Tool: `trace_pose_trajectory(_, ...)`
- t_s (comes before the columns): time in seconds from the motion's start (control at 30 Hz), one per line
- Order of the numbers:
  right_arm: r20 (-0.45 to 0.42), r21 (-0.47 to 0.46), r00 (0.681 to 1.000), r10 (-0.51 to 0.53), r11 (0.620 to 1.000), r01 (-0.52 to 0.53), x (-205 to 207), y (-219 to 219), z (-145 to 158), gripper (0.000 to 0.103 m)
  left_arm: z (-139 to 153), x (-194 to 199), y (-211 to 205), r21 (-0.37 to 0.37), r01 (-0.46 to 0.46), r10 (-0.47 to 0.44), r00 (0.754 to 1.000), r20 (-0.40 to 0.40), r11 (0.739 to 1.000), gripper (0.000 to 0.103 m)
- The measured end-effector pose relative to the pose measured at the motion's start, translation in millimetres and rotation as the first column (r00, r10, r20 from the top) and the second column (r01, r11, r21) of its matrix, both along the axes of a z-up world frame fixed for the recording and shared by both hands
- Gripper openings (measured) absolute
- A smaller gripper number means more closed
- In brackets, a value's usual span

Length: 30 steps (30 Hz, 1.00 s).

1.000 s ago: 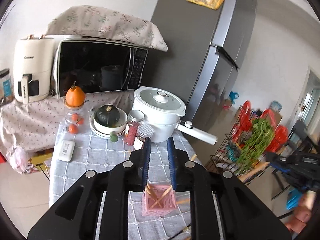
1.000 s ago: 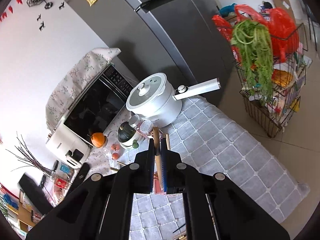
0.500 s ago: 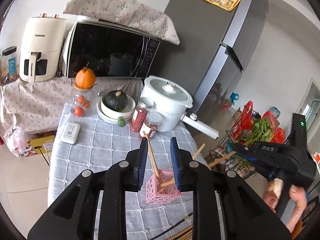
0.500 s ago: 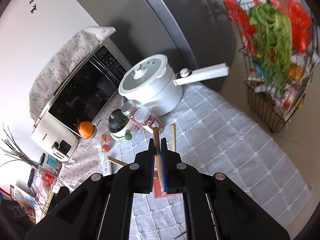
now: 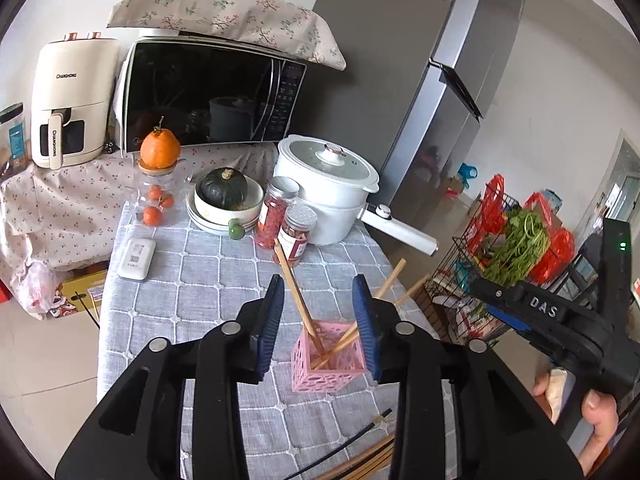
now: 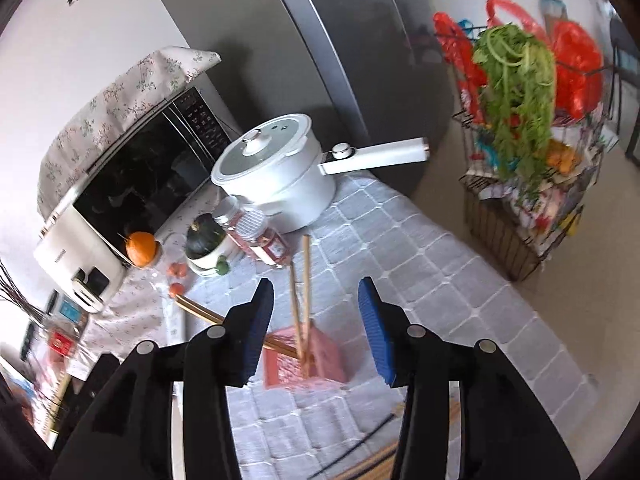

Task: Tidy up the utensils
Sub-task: 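Drop the chopstick into the pink holder by opening the left gripper, then move the left gripper back over the remaining chopsticks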

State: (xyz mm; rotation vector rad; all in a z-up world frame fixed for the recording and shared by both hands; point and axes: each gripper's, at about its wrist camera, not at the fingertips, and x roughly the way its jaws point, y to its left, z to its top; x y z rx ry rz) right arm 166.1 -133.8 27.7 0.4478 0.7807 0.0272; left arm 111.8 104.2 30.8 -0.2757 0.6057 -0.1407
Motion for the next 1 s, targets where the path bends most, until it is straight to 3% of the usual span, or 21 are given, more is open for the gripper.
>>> trace_pose_trajectory(0.13,0.004,-0.040,1.000,-0.006,0.999,0.006,-13,1,-7,0.050,-6,-2,-9,0.024,0.007,-0.007,1.000,-0.011,1.000,0.051)
trace_pose_trajectory(0.23,0.011,-0.077,1.000,-0.015,0.997,0.016,-23,1,-14,0.055,-14,-2,-18,0.058,0.018,-0.016,1.000,-0.026,0.998,0.054)
trace_pose_trajectory(0.4,0.013,-0.127,1.000,-0.019,0.992,0.021,-37,3,-27,0.059,-26,-2,-29,0.098,0.022,-0.017,0.999,-0.047,0.995,0.069)
trace_pose_trajectory(0.57,-0.002,-0.159,0.999,-0.041,0.986,0.040,-46,-1,-41,0.072,-34,-4,-40,0.136,0.038,-0.030,0.998,-0.059,0.990,0.087)
trace_pose_trajectory(0.8,-0.015,-0.173,0.992,-0.126,0.977,0.122,-59,-20,-59,0.090,-44,-4,-53,0.185,0.056,-0.043,0.996,-0.073,0.981,0.096)
trace_pose_trajectory(1.0,-0.032,-0.193,0.980,-0.195,0.964,0.185,-73,-41,-76,0.095,-60,0,-67,0.227,0.101,-0.074,0.990,-0.124,0.969,0.096)
